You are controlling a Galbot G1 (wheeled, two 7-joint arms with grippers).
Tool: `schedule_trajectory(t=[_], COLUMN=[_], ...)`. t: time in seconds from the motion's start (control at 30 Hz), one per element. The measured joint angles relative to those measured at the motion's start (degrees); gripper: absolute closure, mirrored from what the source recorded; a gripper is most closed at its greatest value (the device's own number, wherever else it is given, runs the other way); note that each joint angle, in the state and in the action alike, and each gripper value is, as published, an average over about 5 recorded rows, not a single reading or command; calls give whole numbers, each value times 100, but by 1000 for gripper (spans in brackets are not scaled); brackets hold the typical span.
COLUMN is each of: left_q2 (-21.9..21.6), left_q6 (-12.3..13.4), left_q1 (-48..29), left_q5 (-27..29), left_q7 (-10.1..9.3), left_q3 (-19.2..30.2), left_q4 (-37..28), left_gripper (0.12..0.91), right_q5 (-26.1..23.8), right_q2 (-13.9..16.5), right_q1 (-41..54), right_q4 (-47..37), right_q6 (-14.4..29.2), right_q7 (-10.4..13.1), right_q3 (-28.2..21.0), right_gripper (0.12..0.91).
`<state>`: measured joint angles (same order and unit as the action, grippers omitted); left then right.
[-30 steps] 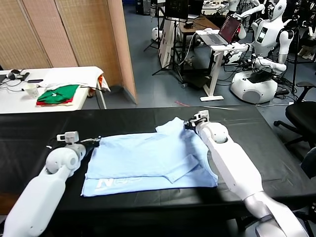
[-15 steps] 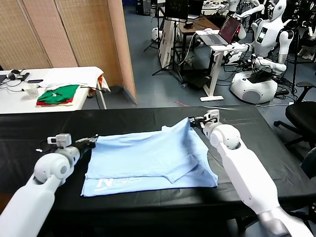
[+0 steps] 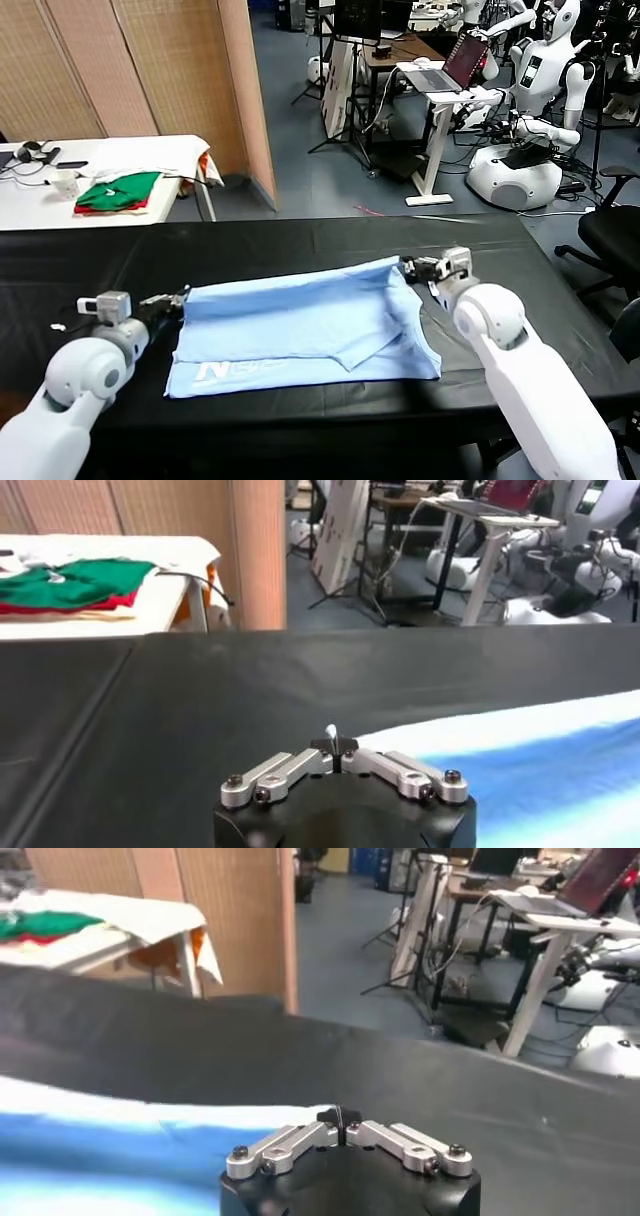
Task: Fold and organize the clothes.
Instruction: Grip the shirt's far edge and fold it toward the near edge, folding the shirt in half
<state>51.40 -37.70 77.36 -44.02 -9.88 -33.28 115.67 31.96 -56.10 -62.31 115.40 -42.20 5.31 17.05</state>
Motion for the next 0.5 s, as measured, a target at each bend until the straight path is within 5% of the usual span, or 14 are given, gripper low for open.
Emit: schedule_trajectory(t=[0.5], left_q2=[246], left_q6=[134], left_q1=[503], left_q5=[491], left_q7=[138], left_q3=[-115], left_q4=[24], left_gripper=[882], right_q5=[-173], right_q2=[-44], right_q1=[-865], right_q4=[361], right_q6=[0], right_q7=[33], right_q3=[233], right_gripper=[884])
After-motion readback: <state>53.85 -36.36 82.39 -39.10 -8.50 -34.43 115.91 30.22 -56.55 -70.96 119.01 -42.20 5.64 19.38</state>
